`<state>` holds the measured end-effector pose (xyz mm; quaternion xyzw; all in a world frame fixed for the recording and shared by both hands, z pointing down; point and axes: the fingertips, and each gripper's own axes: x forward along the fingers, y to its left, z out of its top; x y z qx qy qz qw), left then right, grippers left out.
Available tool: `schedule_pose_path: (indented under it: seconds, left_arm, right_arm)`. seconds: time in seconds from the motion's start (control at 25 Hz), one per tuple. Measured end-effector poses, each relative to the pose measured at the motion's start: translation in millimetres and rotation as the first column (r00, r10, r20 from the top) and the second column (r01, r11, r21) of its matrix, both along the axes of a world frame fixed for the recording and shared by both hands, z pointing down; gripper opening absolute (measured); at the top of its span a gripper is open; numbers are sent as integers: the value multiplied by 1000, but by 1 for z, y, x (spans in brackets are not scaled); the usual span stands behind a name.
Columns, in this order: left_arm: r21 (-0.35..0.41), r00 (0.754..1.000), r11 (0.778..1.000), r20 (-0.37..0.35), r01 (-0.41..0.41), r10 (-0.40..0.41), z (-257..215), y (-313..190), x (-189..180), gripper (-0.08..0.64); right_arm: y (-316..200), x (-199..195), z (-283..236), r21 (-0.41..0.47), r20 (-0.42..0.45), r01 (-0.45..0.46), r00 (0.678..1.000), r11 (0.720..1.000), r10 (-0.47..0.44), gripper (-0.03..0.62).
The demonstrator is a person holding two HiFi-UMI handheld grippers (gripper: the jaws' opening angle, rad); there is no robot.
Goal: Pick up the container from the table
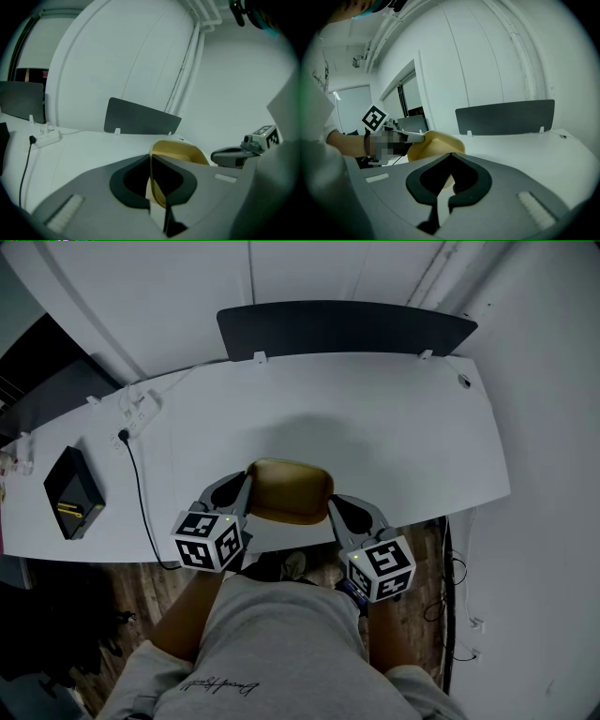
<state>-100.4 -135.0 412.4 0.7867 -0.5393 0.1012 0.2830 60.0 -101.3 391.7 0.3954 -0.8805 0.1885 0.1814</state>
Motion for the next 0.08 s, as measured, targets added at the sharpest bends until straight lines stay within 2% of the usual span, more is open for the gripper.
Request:
schedule_pose_path:
  seconds: [0.08]
  left_arm:
    - [-1,1000,1000,-1,1,-1,0,-1,1,14]
  right_arm:
    - [-1,1,0,1,0,1,1000,1000,-1,14]
